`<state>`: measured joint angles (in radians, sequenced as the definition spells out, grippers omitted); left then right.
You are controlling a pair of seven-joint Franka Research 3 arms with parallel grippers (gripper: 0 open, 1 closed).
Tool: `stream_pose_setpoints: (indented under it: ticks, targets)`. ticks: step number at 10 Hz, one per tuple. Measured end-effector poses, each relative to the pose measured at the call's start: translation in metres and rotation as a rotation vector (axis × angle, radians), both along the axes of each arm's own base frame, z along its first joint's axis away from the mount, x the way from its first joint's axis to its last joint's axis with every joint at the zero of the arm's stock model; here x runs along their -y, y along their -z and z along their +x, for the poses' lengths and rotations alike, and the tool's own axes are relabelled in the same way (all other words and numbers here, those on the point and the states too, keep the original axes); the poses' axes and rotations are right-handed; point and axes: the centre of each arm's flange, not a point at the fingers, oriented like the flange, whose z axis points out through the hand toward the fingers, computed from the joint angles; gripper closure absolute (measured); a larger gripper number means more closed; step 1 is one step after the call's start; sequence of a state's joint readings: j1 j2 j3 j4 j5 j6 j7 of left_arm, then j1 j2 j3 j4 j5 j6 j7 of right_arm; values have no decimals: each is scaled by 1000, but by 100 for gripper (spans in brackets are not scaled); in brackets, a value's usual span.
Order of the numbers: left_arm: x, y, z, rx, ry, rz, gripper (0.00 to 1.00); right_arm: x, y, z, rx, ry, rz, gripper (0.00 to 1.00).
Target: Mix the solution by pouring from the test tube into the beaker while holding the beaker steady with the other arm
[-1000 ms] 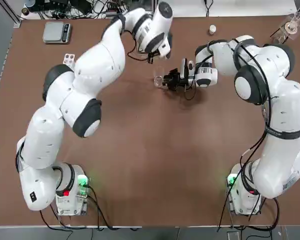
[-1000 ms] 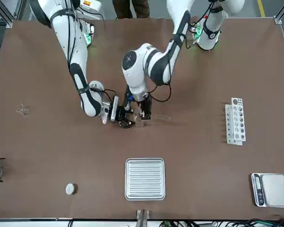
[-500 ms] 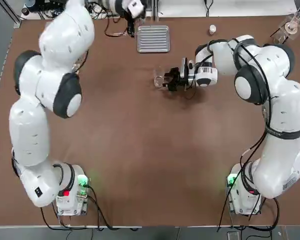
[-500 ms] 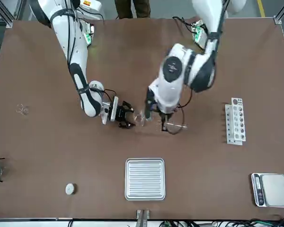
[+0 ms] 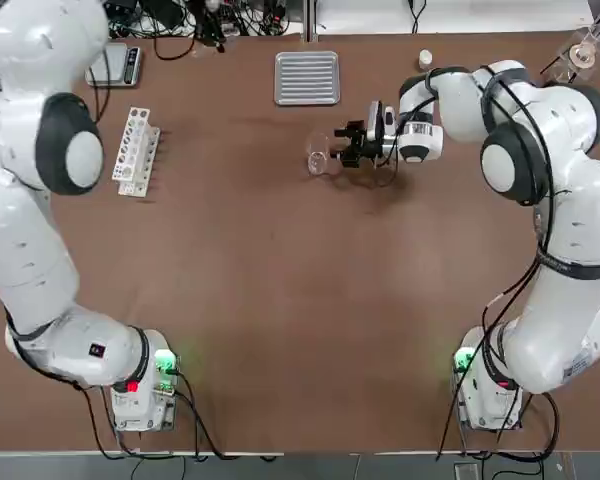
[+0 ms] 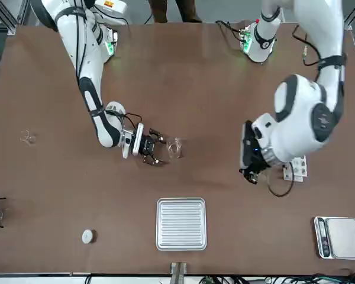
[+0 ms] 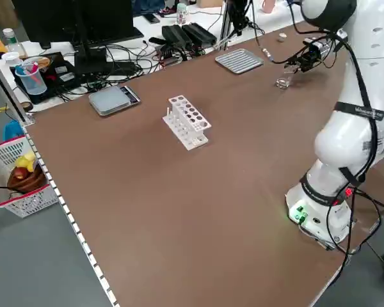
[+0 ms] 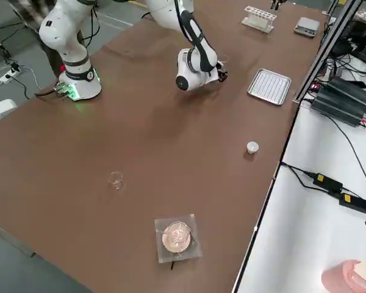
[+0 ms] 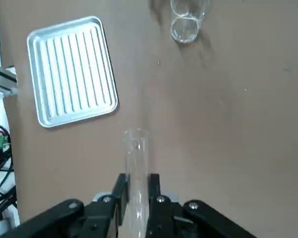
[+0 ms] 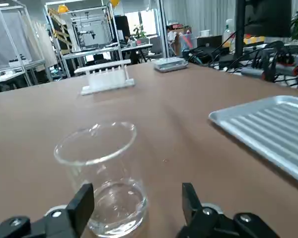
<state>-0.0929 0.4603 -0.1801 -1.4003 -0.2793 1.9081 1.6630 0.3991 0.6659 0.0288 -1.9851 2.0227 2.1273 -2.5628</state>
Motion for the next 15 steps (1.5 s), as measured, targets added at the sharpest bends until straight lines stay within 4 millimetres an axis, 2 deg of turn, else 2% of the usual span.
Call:
stream_pose_setpoints:
  ticks: [3,5,7,8,11,14,15]
  targets:
    - [-105,3,-5,-104,39,-204,79,22,-18,12,24,7,-9,19]
    - [-168,5,-15,-159,63,-347,79,42,-41,26,22,-14,-66,19]
    - [-211,20,-23,-189,111,-489,79,67,-76,41,7,-32,-139,19]
    - [-226,29,-28,-210,132,-539,79,75,-85,45,-1,-39,-176,19]
    - [-278,79,-41,-275,150,-729,79,90,-96,53,-37,-51,-248,19]
    - [-349,119,-58,-281,62,-895,79,98,-122,80,-59,-4,-316,17]
    - [-372,129,-64,-267,29,-922,79,100,-134,90,-62,22,-326,4]
